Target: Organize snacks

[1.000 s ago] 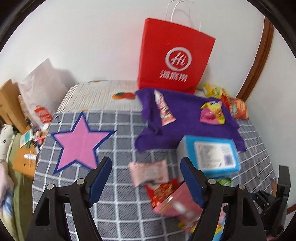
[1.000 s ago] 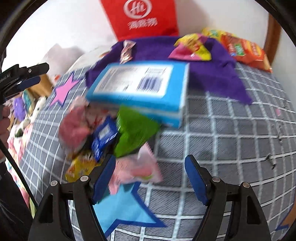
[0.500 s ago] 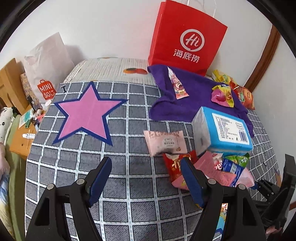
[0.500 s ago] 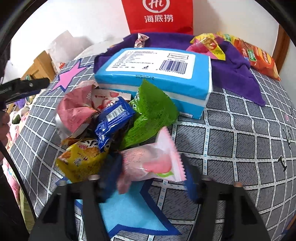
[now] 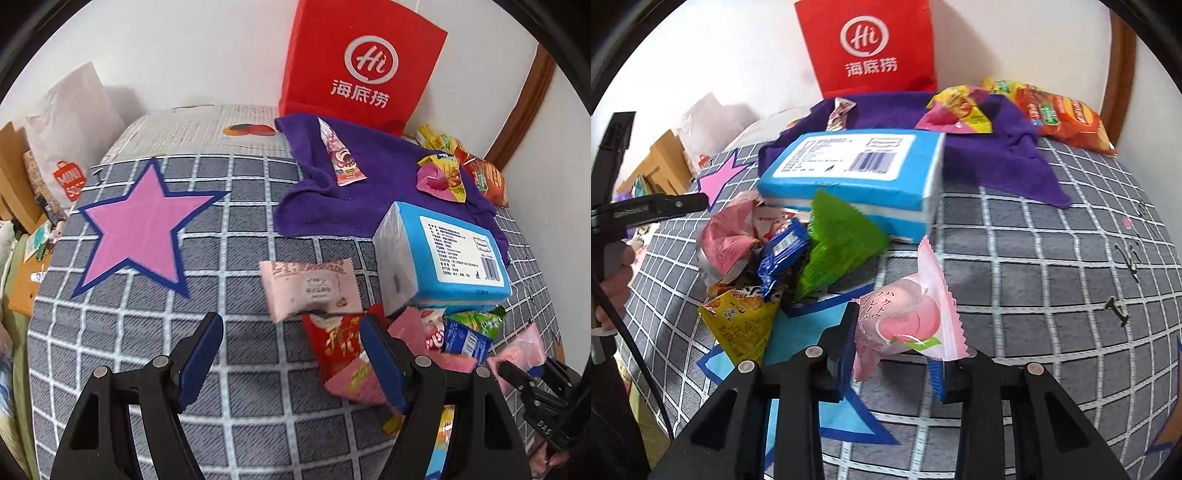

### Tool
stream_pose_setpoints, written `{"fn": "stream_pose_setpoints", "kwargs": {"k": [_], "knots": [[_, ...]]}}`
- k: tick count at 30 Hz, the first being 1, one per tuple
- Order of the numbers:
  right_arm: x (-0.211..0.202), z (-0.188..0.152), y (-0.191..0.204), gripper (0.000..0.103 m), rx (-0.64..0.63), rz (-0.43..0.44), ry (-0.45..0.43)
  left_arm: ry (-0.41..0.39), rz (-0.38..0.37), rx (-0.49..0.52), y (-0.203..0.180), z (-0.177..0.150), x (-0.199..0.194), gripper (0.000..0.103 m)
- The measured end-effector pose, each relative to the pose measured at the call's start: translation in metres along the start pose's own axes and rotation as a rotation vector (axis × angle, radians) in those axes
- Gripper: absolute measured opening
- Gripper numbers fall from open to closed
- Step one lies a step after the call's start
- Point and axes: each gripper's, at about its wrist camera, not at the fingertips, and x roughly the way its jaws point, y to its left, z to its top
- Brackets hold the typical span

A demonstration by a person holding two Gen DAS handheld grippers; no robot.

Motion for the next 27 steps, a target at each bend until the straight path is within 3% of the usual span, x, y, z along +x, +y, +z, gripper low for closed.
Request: {"fn": "stream_pose_setpoints", "kwargs": {"k": [13, 17, 18, 20, 22, 27], "knots": [[0.002, 0.014, -0.029, 0.034, 0.036, -0.048, -0.015, 0.098, 0.024, 0.033, -0.013, 0.02, 0.059, 0.075], [0.006, 0.018, -0.032, 0.034, 0.035, -0.054, -0.01, 0.07, 0.051, 0.07, -0.019, 0.02, 0.063, 0.075], [0.007, 0.019, -0.032, 0.034, 0.035, -0.054, -0.01, 0.058, 0.056, 0.079, -0.021, 0.02, 0.064, 0.073], [0.008, 0.021, -0.033, 0.034, 0.038, -0.051, -0.009, 0.046, 0.077, 0.103, -0.024, 0.02, 0.064, 0.056], [0.01, 0.023, -0.034, 0.034, 0.042, -0.051, -0.008, 0.034, 0.085, 0.111, -0.025, 0.02, 0.062, 0.046], [0.009, 0.024, -0.034, 0.034, 0.047, -0.049, -0.01, 0.04, 0.023, 0.089, -0.018, 0.021, 0.056, 0.038]]}}
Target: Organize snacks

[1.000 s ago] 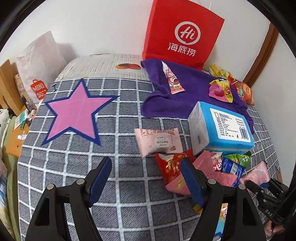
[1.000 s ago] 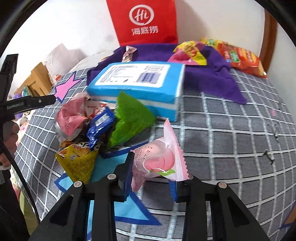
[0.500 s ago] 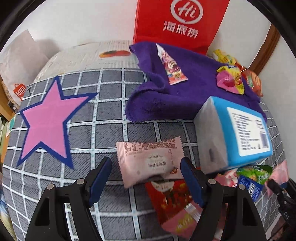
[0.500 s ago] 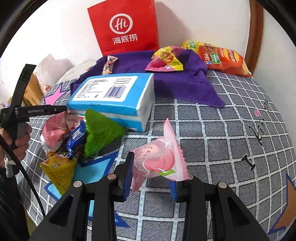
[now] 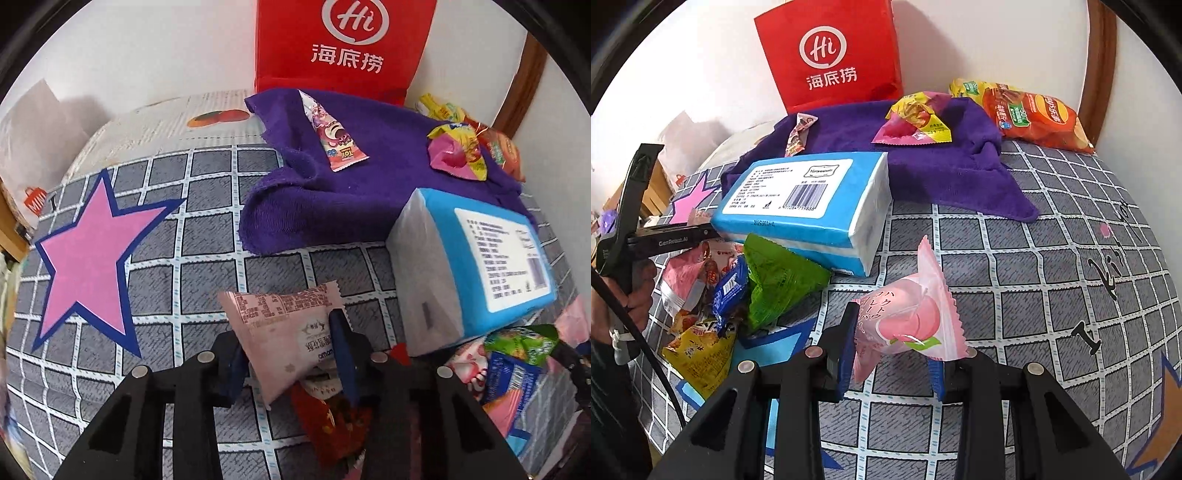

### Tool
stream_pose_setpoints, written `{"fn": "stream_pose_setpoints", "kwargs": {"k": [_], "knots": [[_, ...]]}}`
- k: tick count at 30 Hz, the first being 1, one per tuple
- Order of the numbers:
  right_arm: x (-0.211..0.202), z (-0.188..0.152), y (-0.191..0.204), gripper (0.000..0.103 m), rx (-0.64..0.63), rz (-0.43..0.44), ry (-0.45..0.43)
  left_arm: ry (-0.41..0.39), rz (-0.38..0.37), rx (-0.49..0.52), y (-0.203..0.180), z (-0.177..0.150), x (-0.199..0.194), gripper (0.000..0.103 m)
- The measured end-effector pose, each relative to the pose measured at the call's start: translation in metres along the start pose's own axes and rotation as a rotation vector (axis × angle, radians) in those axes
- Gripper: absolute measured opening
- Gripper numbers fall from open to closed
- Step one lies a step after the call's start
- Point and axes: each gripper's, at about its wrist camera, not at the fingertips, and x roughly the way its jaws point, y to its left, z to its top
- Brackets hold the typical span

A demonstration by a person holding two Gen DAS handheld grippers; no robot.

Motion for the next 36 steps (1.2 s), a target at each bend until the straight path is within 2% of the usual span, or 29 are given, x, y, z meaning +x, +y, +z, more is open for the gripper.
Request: {"fn": "stream_pose_setpoints", "kwargs": {"k": [1, 10, 18, 28, 36], "knots": [[-0.001, 0.001, 0.0, 0.034, 0.0, 0.0, -0.002, -0.004, -0.006, -0.003, 0.001, 0.0, -0.003, 0.035], [-0.017, 0.01, 0.005, 0.034, 0.001, -0.01, -0.037, -0.059, -0.021, -0.022, 0.008, 0.002, -0.036, 0.034], [-0.039, 0.041, 0.008, 0.034, -0.008, -0.019, -0.104, -0.121, -0.021, -0.029, 0.006, 0.02, -0.066, 0.034], [-0.049, 0.1, 0.006, 0.034, -0.012, -0.031, -0.175, -0.173, -0.044, -0.019, -0.003, 0.061, -0.083, 0.034], [-0.034, 0.143, 0.004, 0.034, -0.018, -0.013, -0.198, -0.198, -0.056, 0.01, -0.017, 0.106, -0.073, 0.034]]}}
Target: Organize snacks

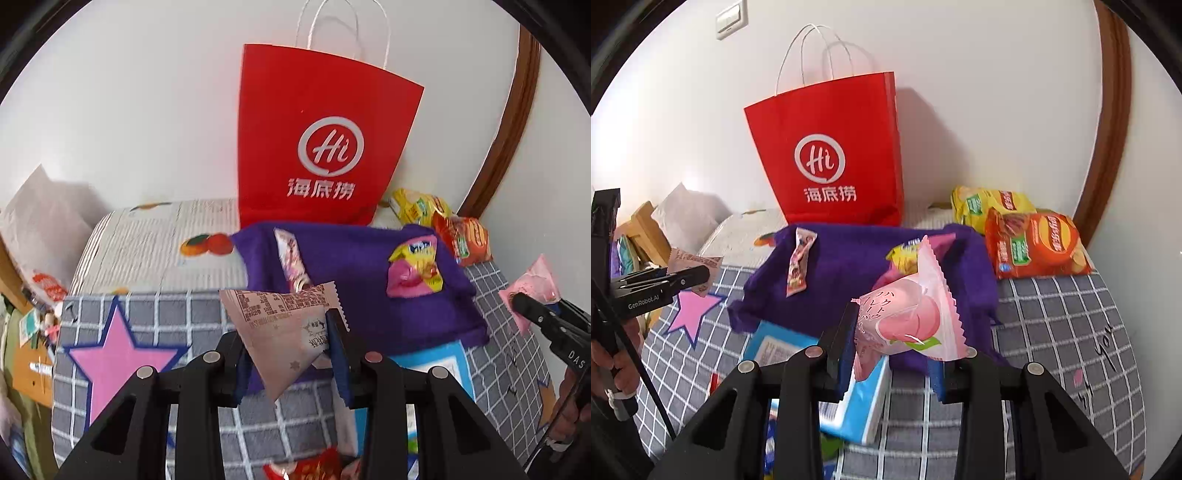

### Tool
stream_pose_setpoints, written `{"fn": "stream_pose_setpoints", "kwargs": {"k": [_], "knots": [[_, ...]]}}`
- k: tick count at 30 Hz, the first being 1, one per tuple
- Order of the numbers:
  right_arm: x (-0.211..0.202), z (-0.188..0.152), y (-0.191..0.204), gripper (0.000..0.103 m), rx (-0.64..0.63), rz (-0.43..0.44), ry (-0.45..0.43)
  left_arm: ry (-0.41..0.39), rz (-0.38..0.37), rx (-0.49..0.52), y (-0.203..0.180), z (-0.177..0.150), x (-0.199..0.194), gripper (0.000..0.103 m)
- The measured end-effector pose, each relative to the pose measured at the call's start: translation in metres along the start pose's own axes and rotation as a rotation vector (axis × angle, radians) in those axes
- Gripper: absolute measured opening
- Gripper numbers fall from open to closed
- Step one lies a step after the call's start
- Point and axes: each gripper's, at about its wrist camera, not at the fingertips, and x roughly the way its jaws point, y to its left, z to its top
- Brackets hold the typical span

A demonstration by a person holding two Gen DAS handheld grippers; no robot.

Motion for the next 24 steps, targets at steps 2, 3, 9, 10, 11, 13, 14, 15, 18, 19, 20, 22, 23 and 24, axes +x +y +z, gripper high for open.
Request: {"fn": "stream_pose_setpoints", "kwargs": {"k": [2, 3, 9, 10, 11, 13, 14, 15, 18, 19, 20, 22, 23, 24], "knots": [[0.008, 0.008, -0.001, 0.034, -0.001, 0.003, -0.004, 0.002, -0.005, 0.004, -0.003, 0.008, 0.007, 0.034], [0.01, 0.01, -0.001, 0.034, -0.003, 0.004, -0.006, 0.003, -0.009, 0.008, -0.005, 0.011, 0.011, 0.034], [0.038, 0.017, -0.003, 0.034, -0.01, 0.024, 0.008, 0.012, -0.037, 0.02, -0.012, 0.022, 0.037, 0.034], [0.046, 0.016, -0.003, 0.034, -0.009, 0.028, 0.018, 0.018, -0.043, 0.016, -0.012, 0.022, 0.043, 0.034], [0.051, 0.016, -0.004, 0.034, -0.008, 0.032, 0.023, 0.024, -0.046, 0.015, -0.012, 0.022, 0.047, 0.034], [0.06, 0.015, -0.005, 0.034, -0.006, 0.042, 0.029, 0.037, -0.049, 0.014, -0.012, 0.021, 0.057, 0.034], [0.066, 0.015, -0.006, 0.034, -0.005, 0.05, 0.033, 0.042, -0.051, 0.014, -0.012, 0.021, 0.061, 0.034], [0.07, 0.014, -0.006, 0.034, -0.006, 0.056, 0.035, 0.047, -0.056, 0.015, -0.012, 0.02, 0.065, 0.034], [0.083, 0.012, -0.006, 0.034, -0.016, 0.068, 0.036, 0.074, -0.05, 0.022, -0.012, 0.017, 0.079, 0.034], [0.087, 0.012, -0.006, 0.034, -0.02, 0.074, 0.038, 0.076, -0.048, 0.027, -0.012, 0.017, 0.081, 0.034], [0.09, 0.012, -0.005, 0.034, -0.023, 0.079, 0.038, 0.076, -0.047, 0.026, -0.012, 0.016, 0.082, 0.035], [0.097, 0.011, -0.005, 0.034, -0.024, 0.087, 0.036, 0.083, -0.046, 0.021, -0.01, 0.015, 0.086, 0.035], [0.1, 0.01, -0.005, 0.034, -0.021, 0.091, 0.039, 0.086, -0.043, 0.017, -0.008, 0.014, 0.087, 0.035], [0.102, 0.009, -0.006, 0.034, -0.018, 0.093, 0.044, 0.088, -0.041, 0.014, -0.007, 0.013, 0.088, 0.035]]}}
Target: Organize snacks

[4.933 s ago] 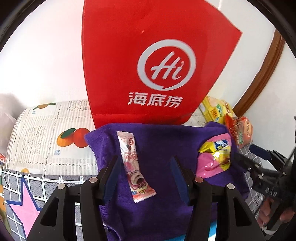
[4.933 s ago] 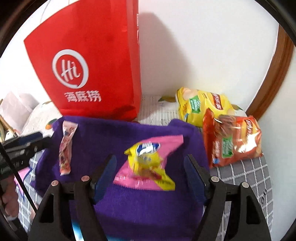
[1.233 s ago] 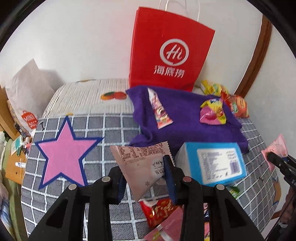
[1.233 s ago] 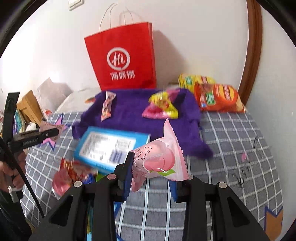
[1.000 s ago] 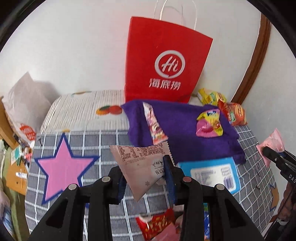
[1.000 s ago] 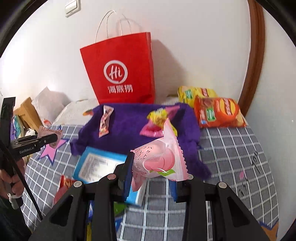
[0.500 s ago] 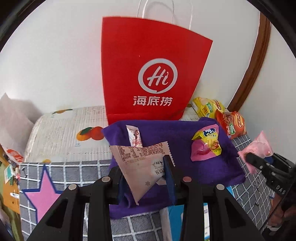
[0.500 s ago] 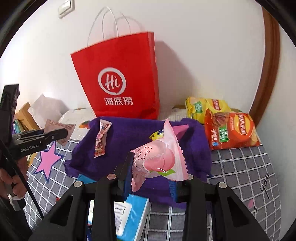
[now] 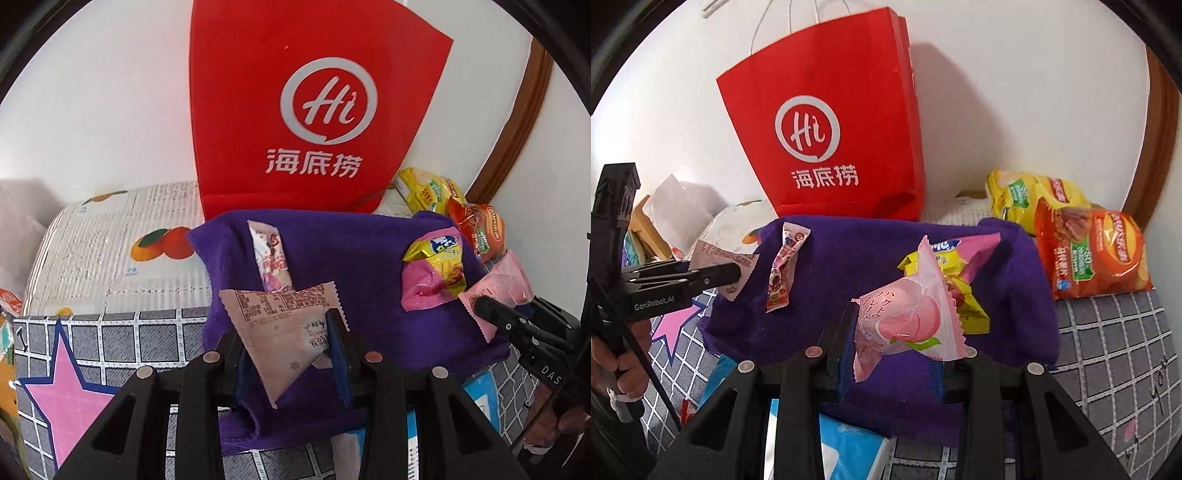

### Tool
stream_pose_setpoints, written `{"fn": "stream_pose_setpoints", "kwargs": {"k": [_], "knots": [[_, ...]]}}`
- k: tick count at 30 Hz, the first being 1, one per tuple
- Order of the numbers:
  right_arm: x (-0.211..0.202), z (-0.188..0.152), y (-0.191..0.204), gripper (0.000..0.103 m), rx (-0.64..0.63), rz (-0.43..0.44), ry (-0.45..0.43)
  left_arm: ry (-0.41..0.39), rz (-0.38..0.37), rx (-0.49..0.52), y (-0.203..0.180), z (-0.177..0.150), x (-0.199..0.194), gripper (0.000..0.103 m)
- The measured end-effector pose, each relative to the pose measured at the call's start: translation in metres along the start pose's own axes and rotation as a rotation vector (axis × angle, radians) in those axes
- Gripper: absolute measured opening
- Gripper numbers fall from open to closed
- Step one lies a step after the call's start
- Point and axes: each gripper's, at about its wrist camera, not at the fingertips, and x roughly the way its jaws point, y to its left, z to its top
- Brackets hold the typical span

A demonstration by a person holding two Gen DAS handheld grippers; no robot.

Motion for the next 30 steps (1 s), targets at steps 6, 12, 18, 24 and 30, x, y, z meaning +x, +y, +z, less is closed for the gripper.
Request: {"fn": "stream_pose_setpoints", "kwargs": {"k": [6, 12, 18, 24, 30], "knots": [[0.005, -0.008, -0.009, 0.034, 0.004, -0.014, 0.02, 0.02, 0.006, -0.016, 0.005, -0.002, 0.01, 0.035], [0.008, -0.013, -0.027, 0.034, 0.041, -0.022, 0.04, 0.033, 0.004, -0.01, 0.001, -0.004, 0.015, 0.035], [0.014, -0.016, -0.025, 0.034, 0.031, -0.025, 0.06, 0.038, -0.001, 0.0, -0.002, -0.004, 0.017, 0.035], [0.021, -0.019, -0.025, 0.035, 0.026, -0.032, 0.084, 0.035, 0.002, -0.008, 0.0, -0.004, 0.015, 0.035], [0.027, -0.021, -0.024, 0.035, 0.012, -0.036, 0.107, 0.037, 0.004, -0.01, 0.001, -0.004, 0.015, 0.035]]}}
